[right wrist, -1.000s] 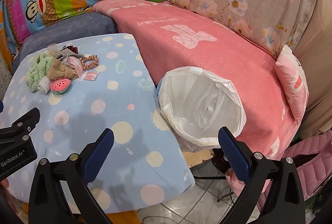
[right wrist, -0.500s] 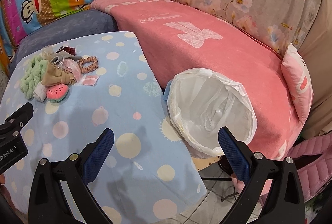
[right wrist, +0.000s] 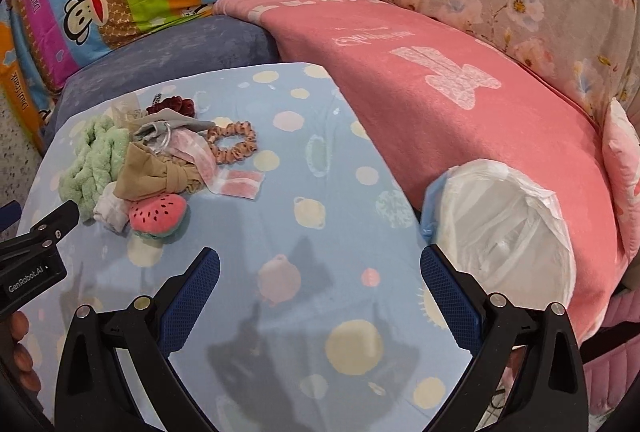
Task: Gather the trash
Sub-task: 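Move the left tool to the green scrunchie and close on it while the right tool approaches the beige cloth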
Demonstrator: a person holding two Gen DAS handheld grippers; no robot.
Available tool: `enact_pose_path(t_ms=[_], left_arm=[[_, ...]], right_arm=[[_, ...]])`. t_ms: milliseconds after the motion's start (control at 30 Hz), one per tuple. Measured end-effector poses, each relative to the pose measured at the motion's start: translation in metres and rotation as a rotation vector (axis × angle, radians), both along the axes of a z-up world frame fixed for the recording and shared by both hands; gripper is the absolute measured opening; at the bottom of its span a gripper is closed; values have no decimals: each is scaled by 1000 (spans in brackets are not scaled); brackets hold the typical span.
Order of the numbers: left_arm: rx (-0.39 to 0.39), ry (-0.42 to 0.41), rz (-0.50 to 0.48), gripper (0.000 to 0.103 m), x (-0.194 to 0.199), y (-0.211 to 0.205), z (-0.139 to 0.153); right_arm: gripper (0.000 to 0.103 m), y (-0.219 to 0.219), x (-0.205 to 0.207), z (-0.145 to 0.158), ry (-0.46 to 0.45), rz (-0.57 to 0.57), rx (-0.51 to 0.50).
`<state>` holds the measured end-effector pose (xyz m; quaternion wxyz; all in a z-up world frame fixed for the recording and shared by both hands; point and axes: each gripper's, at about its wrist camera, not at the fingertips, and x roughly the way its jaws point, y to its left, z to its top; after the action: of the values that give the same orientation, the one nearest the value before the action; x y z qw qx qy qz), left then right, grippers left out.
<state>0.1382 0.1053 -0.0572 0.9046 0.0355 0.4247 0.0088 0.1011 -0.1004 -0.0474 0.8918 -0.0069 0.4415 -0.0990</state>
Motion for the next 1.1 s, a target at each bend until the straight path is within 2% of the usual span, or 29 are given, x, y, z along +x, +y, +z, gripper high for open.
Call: enact_pose_path(t_ms=[267,567,767,833,1000,1067,1100], left_arm=[[-28,38,88,96,48,51,-24],[-62,45,117,96,75,74,-37],[-89,73,122,95,87,81,-46],[-97,73,115,94,89,81,-47],[-129,102,80,75,93,79,-53],[-146,118,65,63,95,78,-55],[-151,125,63,62,96,78,-57]], right_arm=[[96,36,46,-18,8,50,35],[94,77,84,-42,36,117,82],[86,98,96,-57,64,154,103],[80,102,99,-62,77,160,109],[63,108,103,-71,108,171,134],[56,111,103,-74,122,181,147],[53,111,103,-75,124,186,155]])
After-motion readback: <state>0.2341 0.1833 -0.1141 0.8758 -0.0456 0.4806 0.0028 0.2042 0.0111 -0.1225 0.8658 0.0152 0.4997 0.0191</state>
